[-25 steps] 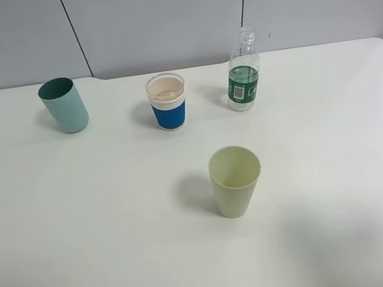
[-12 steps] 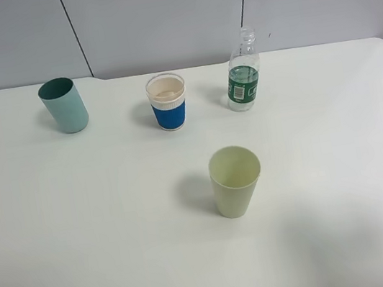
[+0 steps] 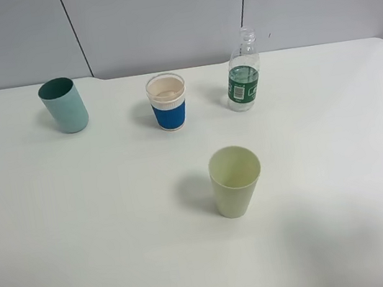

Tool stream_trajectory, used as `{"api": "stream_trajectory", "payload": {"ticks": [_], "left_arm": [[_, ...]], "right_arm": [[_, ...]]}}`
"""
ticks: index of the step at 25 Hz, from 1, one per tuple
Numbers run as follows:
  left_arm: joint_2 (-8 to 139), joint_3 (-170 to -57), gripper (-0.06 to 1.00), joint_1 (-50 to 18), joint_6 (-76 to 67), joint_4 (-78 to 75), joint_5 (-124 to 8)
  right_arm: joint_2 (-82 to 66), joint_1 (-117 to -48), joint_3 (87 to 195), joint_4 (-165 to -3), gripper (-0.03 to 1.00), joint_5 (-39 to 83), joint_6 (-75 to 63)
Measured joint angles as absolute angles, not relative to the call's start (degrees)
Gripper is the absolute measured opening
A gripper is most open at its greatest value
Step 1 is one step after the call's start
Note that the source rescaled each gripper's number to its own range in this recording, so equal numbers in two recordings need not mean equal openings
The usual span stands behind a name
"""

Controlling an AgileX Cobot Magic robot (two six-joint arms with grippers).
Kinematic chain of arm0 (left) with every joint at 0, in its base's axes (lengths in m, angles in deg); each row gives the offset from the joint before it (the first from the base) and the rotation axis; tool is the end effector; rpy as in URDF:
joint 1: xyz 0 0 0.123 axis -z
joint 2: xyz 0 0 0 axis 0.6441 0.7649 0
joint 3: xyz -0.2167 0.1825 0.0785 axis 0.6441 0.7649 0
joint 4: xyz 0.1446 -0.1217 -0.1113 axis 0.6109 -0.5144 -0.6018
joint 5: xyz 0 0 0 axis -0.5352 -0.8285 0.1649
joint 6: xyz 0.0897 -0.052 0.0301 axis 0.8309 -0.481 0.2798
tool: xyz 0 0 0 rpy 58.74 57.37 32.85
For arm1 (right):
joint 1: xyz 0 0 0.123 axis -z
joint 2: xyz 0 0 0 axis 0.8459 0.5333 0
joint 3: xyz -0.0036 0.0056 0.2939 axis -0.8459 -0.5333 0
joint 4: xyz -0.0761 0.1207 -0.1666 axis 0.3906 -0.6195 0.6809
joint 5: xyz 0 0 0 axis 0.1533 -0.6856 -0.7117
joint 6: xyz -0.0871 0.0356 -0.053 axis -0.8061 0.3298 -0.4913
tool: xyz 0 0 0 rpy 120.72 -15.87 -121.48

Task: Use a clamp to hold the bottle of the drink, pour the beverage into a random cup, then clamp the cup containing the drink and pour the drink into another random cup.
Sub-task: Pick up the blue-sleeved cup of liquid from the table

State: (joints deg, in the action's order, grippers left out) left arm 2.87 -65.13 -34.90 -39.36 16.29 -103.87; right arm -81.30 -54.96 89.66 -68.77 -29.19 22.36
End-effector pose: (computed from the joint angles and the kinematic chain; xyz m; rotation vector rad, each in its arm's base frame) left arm 0.0061 0.0058 0.2863 0.0888 1.9947 0.0228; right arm -0.0290 -0.0110 0.2551 0.1526 2.0263 -0.1291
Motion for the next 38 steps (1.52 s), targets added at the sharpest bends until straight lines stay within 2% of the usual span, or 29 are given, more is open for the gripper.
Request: {"api": "stream_trajectory", "payload": {"ticks": [16, 30, 38], "left_arm": [[33.2, -65.1, 1.0, -34.5, -27.5, 7.2, -100.5], [51.0, -65.1, 1.0, -19.9, -23.7, 6.5, -87.2], [60.3, -65.1, 1.0, -18.1, -23.7, 6.5, -75.4]], "right_arm": [[-81.3, -55.0, 89.7, -68.8, 1.0, -29.2, 22.4], [-81.3, -55.0, 89.7, -68.8, 1.0, -29.2, 22.4], [-81.3, -55.0, 89.7, -68.8, 1.0, -29.2, 22.4]]}}
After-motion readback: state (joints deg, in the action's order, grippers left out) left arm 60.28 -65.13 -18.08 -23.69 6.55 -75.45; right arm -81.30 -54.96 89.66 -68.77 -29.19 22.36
